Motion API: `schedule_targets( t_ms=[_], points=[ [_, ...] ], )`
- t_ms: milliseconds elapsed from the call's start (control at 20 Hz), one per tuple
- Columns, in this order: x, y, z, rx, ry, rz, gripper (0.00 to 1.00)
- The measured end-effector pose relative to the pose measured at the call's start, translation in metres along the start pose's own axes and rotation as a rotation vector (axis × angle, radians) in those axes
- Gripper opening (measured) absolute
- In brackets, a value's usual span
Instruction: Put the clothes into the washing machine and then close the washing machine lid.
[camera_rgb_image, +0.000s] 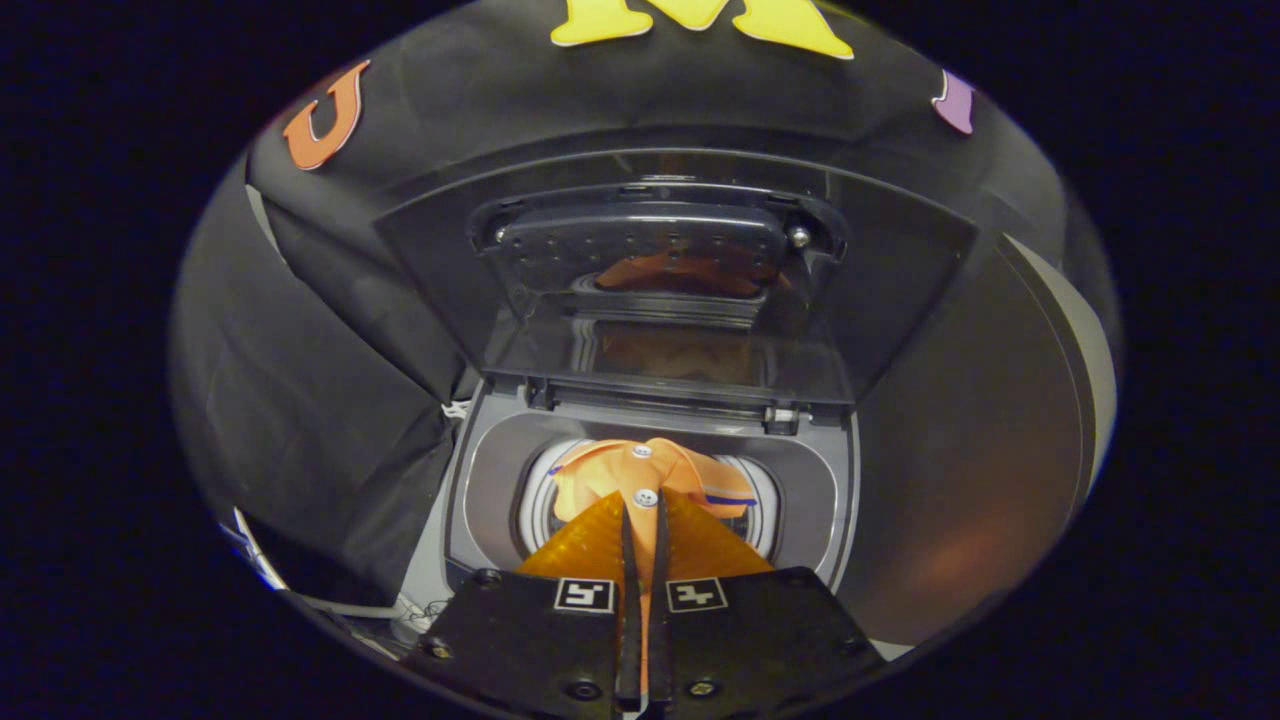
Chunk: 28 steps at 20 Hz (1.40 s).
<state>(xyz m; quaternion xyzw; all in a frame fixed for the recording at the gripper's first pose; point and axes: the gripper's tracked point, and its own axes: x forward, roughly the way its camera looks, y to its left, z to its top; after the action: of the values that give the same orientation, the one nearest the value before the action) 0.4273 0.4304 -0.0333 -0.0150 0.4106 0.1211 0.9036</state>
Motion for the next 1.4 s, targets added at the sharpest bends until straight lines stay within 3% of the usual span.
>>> schedule_targets(
  t_ms=[100, 250, 550, 900, 1400],
  points=[
    [0.001, -0.002, -0.003, -0.002, 0.003, 0.011, 0.08],
    [0.0, 0.002, -0.007, 0.005, 0.006, 0.029, 0.19],
    [-0.009, -0.004, -0.007, 0.004, -0.041, -0.009, 1.0],
    [-0.018, -0.01, -0.012, 0.015, -0.059, -0.04, 0.99],
    [-0.079, -0.01, -0.004, 0.011, -0.186, -0.088, 0.99]
  ],
)
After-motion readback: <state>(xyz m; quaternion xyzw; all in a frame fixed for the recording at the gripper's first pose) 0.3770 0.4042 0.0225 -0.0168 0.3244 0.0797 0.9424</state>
